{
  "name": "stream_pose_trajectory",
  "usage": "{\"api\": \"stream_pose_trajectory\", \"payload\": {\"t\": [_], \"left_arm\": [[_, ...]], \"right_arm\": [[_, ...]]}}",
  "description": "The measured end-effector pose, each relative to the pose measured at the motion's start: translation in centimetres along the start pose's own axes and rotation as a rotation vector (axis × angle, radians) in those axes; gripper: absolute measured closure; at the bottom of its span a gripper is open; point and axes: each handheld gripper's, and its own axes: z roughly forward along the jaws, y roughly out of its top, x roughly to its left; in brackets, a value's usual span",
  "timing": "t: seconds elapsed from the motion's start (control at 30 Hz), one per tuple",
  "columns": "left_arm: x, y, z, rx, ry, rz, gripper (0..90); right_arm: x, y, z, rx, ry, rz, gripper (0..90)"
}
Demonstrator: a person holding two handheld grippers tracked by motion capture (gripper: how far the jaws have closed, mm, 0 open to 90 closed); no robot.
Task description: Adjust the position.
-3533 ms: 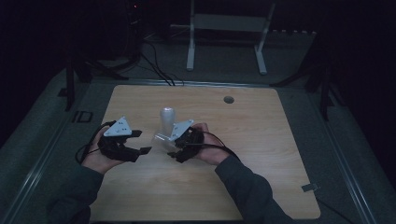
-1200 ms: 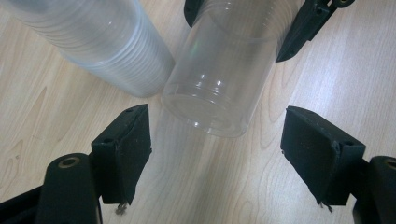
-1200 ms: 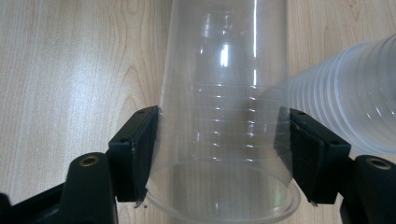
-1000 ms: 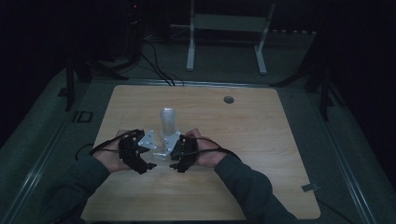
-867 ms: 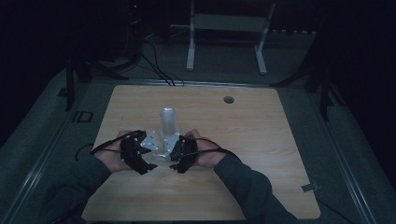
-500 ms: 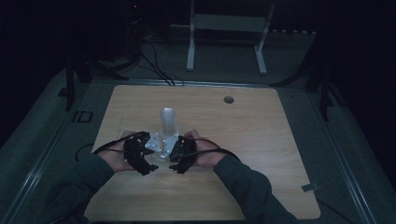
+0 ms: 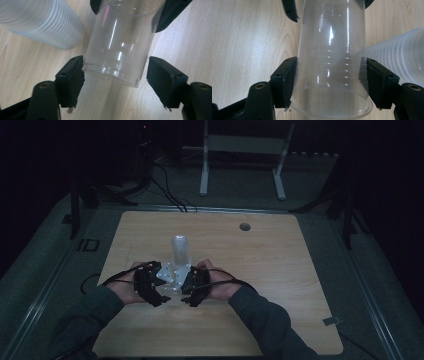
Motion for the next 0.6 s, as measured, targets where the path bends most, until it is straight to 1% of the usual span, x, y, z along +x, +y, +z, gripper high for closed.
{"api": "stream_pose_trajectory", "payload": {"t": [0.03, 0.07, 0.1, 0.2, 0.43, 0.53, 0.6], "left_arm": [[0.08, -0.05, 0.01, -0.002, -0.005, -0.003, 35.0], [0.02, -0.1, 0.1, -0.018, -0.013, -0.022, 35.8], [0.14, -0.15, 0.06, -0.01, -0.012, -0.012, 36.6], [0.11, -0.21, 0.12, -0.013, -0.022, -0.014, 38.4], [0.02, -0.21, 0.11, -0.01, -0.03, 0.0, 41.2], [0.0, -0.3, 0.13, -0.007, -0.03, 0.001, 41.7], [-0.04, -0.38, 0.17, -0.007, -0.027, -0.002, 41.9]], "right_arm": [[-0.03, 0.0, 0.03, -0.001, -0.003, -0.008, 31.3], [-0.04, 0.0, 0.04, 0.002, -0.002, -0.01, 31.2], [-0.04, 0.0, 0.05, 0.004, 0.001, -0.011, 31.2], [0.02, -0.04, 0.16, 0.008, 0.004, -0.012, 30.6], [0.09, -0.14, 0.22, 0.015, 0.017, -0.015, 28.1], [0.05, -0.2, 0.17, 0.012, 0.018, -0.003, 24.6], [0.02, -0.22, 0.1, 0.004, 0.016, 0.004, 20.6]]}}
